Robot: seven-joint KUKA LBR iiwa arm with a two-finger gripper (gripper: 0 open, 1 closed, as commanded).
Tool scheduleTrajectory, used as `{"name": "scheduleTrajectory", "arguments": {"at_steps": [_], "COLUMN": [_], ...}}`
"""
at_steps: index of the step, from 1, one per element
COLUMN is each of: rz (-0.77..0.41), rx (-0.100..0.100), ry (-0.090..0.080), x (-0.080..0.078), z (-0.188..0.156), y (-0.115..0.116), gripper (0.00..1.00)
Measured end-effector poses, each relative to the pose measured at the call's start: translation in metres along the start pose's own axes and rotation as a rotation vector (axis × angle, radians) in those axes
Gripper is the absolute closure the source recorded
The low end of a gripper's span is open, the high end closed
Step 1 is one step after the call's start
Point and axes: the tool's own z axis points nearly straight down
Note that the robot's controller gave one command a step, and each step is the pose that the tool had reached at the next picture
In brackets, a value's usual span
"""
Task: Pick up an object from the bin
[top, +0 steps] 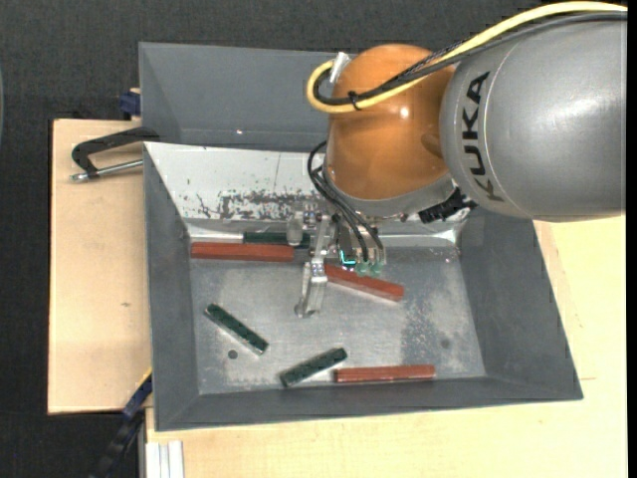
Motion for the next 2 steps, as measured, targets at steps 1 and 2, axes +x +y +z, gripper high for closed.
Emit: {"name": "scheduleTrajectory", "arguments": {"at_steps": [1, 2], "rz": [0.002, 0.005], "rx": [-0.002, -0.003], "ry": [-0.009, -0.015], "x": [-0.002, 0.008], "z": [-0.005, 0.046], "y": [-0.001, -0.002], "gripper": [0.0, 0.0]}}
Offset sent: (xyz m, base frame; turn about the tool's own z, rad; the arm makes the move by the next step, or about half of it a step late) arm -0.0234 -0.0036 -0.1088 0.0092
